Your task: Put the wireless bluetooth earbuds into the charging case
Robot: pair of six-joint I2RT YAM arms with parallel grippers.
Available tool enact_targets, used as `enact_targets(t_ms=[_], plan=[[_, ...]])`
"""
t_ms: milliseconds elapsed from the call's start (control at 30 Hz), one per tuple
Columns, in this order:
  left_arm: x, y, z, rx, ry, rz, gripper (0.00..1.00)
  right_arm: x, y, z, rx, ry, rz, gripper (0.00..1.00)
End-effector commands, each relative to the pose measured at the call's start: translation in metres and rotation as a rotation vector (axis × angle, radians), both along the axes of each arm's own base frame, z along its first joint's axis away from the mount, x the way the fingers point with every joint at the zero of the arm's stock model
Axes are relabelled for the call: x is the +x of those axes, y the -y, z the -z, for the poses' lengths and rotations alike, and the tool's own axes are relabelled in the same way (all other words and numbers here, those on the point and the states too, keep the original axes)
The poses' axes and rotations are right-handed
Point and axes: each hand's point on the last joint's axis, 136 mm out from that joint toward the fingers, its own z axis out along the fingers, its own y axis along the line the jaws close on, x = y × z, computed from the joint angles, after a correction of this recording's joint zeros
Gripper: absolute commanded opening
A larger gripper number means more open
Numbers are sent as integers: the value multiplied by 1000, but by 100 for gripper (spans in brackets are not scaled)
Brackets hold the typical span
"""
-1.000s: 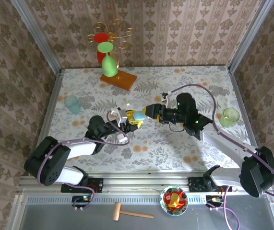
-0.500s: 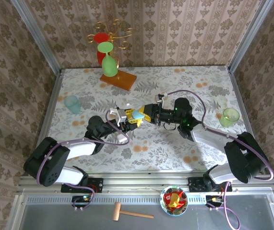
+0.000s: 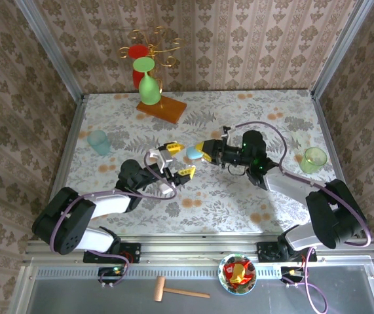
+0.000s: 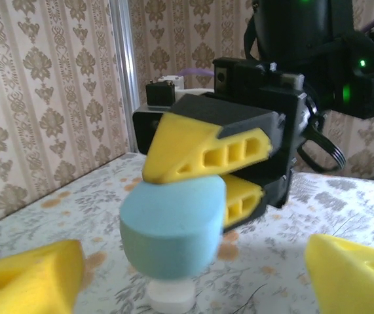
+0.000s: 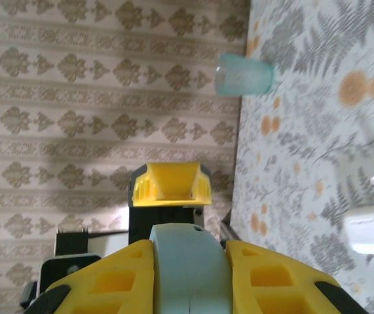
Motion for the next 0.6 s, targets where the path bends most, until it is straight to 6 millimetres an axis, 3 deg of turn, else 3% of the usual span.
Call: enact_targets(t_ms=[0, 267, 567], plan=[[2, -7, 12, 33, -8, -47, 100, 33, 18, 17, -75, 12, 74, 15], [-3, -22, 45, 172, -63, -118, 100, 111, 72, 90, -340, -49, 245, 16], [-7, -41, 59, 255, -101, -197, 100, 167, 104, 161, -546, -158, 311, 19]])
